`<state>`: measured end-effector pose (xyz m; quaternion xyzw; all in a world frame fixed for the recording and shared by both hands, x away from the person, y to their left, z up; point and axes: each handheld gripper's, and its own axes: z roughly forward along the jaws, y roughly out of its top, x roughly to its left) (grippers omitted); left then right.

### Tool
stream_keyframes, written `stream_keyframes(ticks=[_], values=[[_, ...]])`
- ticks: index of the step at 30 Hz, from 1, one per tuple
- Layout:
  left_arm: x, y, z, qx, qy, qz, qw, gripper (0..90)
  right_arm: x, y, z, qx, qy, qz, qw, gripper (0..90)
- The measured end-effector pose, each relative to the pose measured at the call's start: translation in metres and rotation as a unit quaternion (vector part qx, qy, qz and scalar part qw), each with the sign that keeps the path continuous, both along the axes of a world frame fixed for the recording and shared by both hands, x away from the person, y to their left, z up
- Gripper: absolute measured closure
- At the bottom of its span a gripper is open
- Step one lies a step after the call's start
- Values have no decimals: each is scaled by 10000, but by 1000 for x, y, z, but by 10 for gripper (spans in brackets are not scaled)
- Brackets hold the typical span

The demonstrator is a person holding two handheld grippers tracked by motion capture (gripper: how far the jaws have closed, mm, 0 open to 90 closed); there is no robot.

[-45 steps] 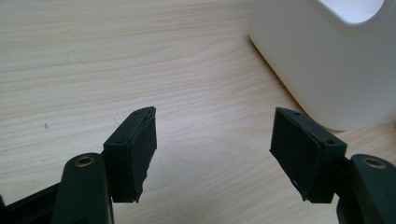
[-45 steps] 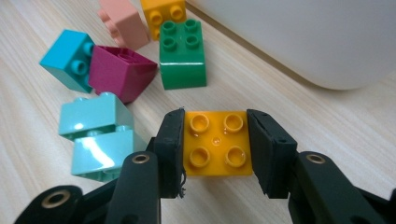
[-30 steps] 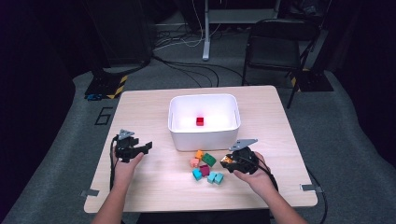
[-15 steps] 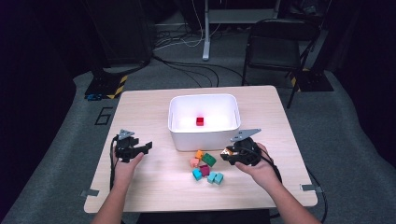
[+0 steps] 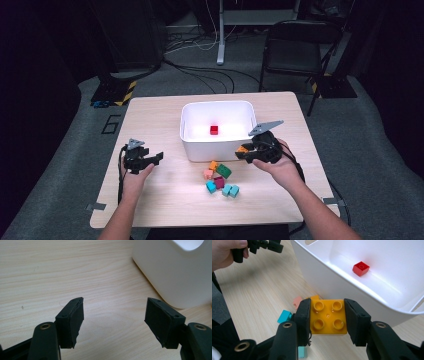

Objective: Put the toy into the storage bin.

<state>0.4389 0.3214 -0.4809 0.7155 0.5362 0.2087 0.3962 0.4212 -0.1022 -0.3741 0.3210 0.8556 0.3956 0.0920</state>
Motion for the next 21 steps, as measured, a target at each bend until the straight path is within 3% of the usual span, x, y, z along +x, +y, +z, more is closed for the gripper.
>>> stream_keyframes(ticks=[10, 21], values=[[0, 0, 0, -7, 6, -1, 10000, 311, 12, 9, 23, -13, -75, 90, 9999, 583], [0, 0, 0, -18, -4, 5, 10000, 310, 36, 14, 33, 8, -41, -47, 10000, 583]])
